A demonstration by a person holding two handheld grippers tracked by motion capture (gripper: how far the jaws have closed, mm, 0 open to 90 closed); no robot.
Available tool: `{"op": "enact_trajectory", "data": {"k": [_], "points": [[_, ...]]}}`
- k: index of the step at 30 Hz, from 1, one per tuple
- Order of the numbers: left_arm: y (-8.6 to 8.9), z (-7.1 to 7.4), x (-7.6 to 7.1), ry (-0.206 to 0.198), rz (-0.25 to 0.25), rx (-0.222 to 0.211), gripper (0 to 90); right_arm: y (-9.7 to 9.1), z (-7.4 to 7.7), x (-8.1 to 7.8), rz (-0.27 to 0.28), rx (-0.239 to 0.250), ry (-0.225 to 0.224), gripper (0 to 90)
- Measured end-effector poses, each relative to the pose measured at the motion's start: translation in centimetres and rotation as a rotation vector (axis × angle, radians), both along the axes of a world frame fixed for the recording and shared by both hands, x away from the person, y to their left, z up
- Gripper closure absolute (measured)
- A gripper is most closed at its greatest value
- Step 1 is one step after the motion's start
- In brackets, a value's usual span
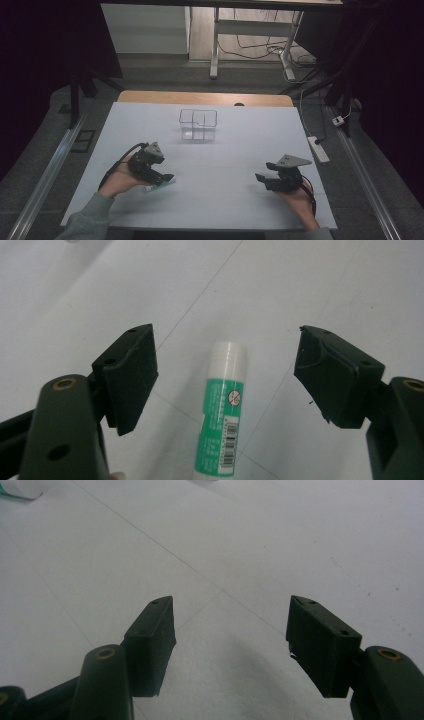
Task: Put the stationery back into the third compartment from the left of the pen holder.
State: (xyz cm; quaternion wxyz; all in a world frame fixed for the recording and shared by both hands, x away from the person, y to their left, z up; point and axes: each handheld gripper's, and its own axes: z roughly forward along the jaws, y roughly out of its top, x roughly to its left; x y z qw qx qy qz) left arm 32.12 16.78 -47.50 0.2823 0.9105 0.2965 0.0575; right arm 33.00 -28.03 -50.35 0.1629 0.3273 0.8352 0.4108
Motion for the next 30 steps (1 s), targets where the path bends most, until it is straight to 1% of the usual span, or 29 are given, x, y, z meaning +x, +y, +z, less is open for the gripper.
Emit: {"op": "enact_trajectory", "data": {"k": [2, 6, 8, 9, 13, 15, 17, 18, 22, 24, 27, 30], "points": [[-0.5, -0.2, 0.4, 0.015, -0.01, 0.023, 25.9, 0.0, 0.0, -0.2, -0.002, 0.011, -0.005, 35.4], [-1.3, -0.5, 1.2, 0.046, -0.033, 0.054, 26.8, 0.1, 0.0, -0.4, -0.003, 0.005, 0.0, 35.3], [-1.7, -0.6, 1.6, 0.059, -0.05, 0.081, 26.9, 0.1, 0.0, -0.5, -0.002, 0.007, -0.001, 35.4], [-1.9, -0.7, 1.8, 0.068, -0.052, 0.094, 26.8, 0.2, -0.1, -0.5, 0.001, 0.013, -0.005, 35.4], [-2.5, -1.0, 2.4, 0.095, -0.063, 0.138, 27.0, 0.1, 0.0, -0.6, -0.001, 0.01, -0.006, 35.3], [-2.6, -1.3, 2.4, 0.105, -0.071, 0.146, 28.4, 0.1, 0.0, -0.7, -0.005, 0.009, -0.005, 35.3], [-2.6, -1.5, 2.4, 0.111, -0.081, 0.174, 29.5, 0.1, 0.0, -0.6, -0.006, 0.005, -0.003, 35.3], [-2.6, -1.6, 2.3, 0.113, -0.083, 0.186, 30.0, 0.1, -0.1, -0.6, -0.001, 0.011, -0.002, 35.2], [-2.6, -1.9, 2.3, 0.125, -0.093, 0.212, 32.2, 0.2, -0.1, -0.5, 0.0, -0.002, 0.002, 35.1], [-2.8, -2.1, 2.3, 0.129, -0.106, 0.225, 33.9, 0.2, -0.2, -0.5, 0.0, -0.007, 0.001, 35.1], [-3.1, -2.4, 2.3, 0.138, -0.126, 0.237, 38.0, 0.3, -0.2, -0.5, 0.0, -0.014, 0.004, 35.1], [-3.2, -2.6, 2.2, 0.138, -0.137, 0.251, 44.9, 0.2, -0.3, -0.5, -0.002, -0.017, 0.006, 35.1]]}}
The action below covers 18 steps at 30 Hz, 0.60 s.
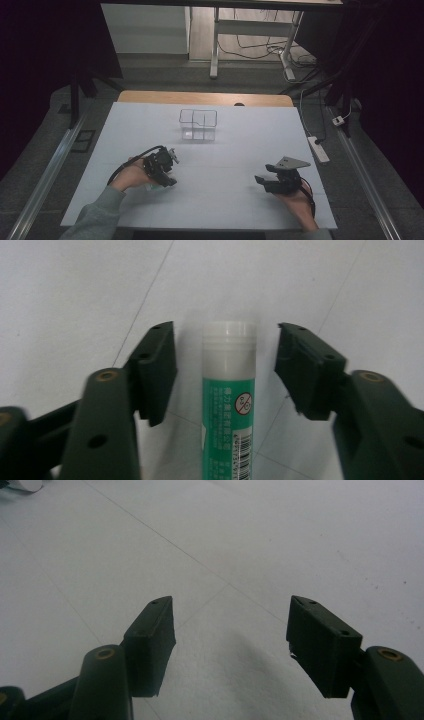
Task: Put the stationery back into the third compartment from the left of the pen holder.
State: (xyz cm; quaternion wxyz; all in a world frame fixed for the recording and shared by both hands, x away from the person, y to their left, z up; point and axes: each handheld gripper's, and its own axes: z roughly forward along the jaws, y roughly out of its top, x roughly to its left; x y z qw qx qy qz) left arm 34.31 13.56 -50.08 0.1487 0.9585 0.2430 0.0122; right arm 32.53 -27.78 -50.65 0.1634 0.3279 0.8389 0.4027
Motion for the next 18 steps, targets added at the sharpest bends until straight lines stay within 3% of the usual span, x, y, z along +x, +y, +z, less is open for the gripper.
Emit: {"op": "enact_trajectory", "data": {"k": [6, 13, 18], "points": [[-0.24, -0.43, -0.23, -0.01, -0.023, 0.027, 63.5, 0.08, -0.17, 0.05, -0.002, -0.014, 0.006, 35.1], [-0.05, -0.39, -0.45, -0.028, -0.052, 0.028, 64.4, 0.07, -0.19, 0.06, -0.002, -0.023, 0.004, 35.1], [0.58, 0.33, -0.78, -0.046, -0.04, 0.01, 64.4, 0.01, -0.14, 0.05, -0.003, -0.015, 0.006, 35.1]]}}
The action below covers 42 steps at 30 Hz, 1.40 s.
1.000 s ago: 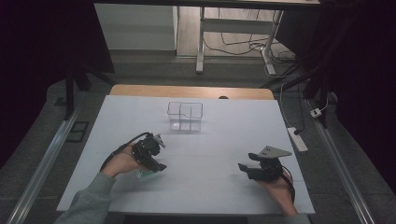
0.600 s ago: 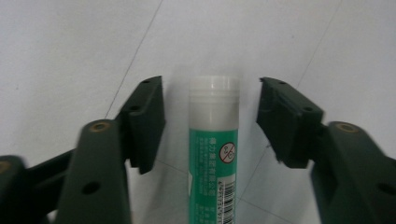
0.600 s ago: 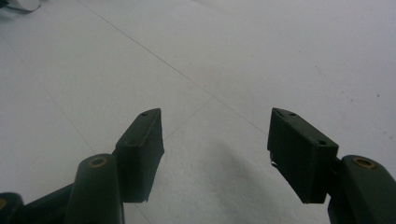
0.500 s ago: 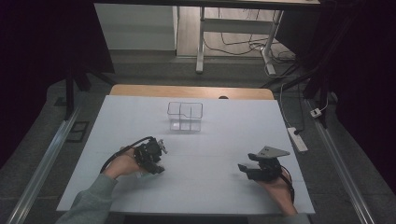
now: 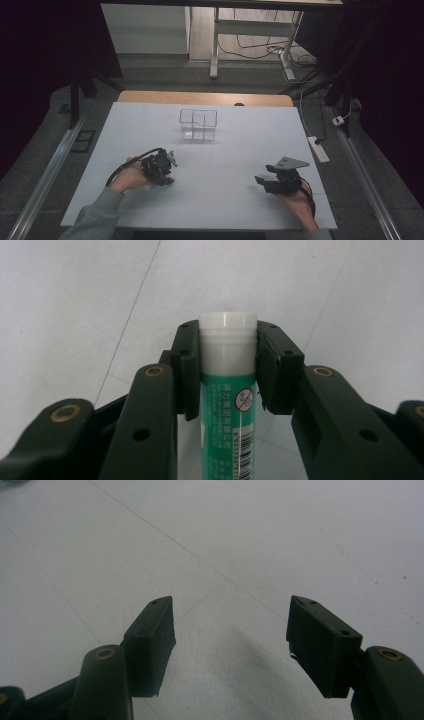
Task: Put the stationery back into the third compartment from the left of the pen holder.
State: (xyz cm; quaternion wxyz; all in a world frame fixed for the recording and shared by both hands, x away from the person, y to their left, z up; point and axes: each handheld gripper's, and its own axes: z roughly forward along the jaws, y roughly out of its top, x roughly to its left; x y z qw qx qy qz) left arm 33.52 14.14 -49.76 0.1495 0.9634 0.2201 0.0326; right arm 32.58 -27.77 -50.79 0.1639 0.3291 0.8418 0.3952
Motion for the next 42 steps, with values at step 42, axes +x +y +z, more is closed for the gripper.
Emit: {"op": "enact_trajectory", "data": {"k": [42], "points": [[6.5, 5.2, -1.0, -0.248, 0.262, -0.424, 64.3, -0.2, 0.0, 0.0, 0.001, 0.015, -0.003, 33.2]]}}
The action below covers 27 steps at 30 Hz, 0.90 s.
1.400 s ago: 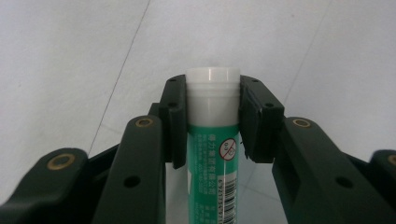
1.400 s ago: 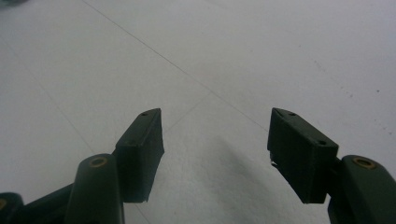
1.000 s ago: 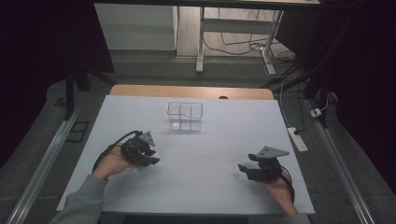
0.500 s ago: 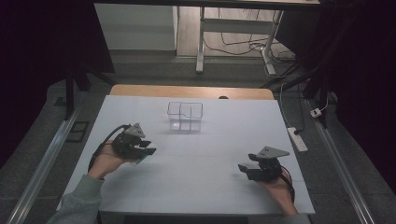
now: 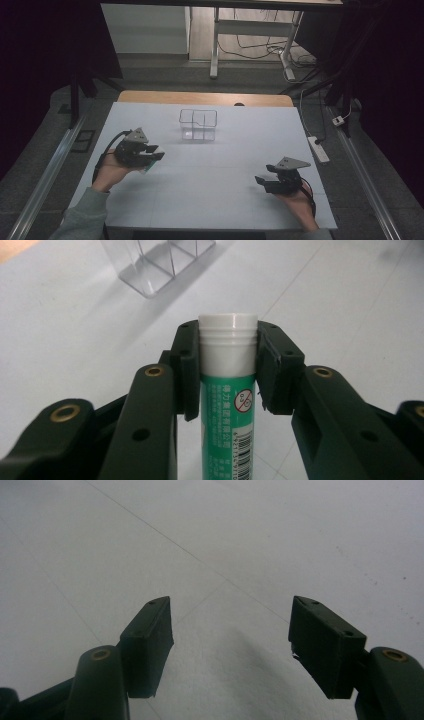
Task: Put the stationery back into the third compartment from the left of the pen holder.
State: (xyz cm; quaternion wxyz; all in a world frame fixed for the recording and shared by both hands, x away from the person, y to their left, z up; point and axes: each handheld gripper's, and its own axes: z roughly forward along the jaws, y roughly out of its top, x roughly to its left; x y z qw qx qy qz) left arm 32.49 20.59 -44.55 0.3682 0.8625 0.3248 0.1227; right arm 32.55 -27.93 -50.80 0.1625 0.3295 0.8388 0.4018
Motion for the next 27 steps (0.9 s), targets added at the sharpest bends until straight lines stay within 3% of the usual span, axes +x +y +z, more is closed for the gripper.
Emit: {"op": "enact_trajectory", "data": {"k": [10, 18, 21, 27], "points": [[0.4, 0.6, -0.1, -0.056, 0.031, -0.072, 64.3, 0.1, 0.0, 0.0, 0.003, 0.002, 0.0, 32.9], [0.0, 0.9, 0.6, -0.082, 0.071, -0.171, 64.2, 0.0, -0.1, 0.0, 0.01, 0.005, 0.004, 32.6], [-0.5, 1.1, 1.2, -0.064, 0.053, -0.227, 64.2, 0.0, -0.1, 0.0, 0.012, 0.008, 0.004, 32.4], [-2.3, 1.9, 1.9, -0.097, 0.027, -0.216, 64.2, -0.1, 0.0, 0.0, 0.007, 0.005, -0.001, 32.4]]}}
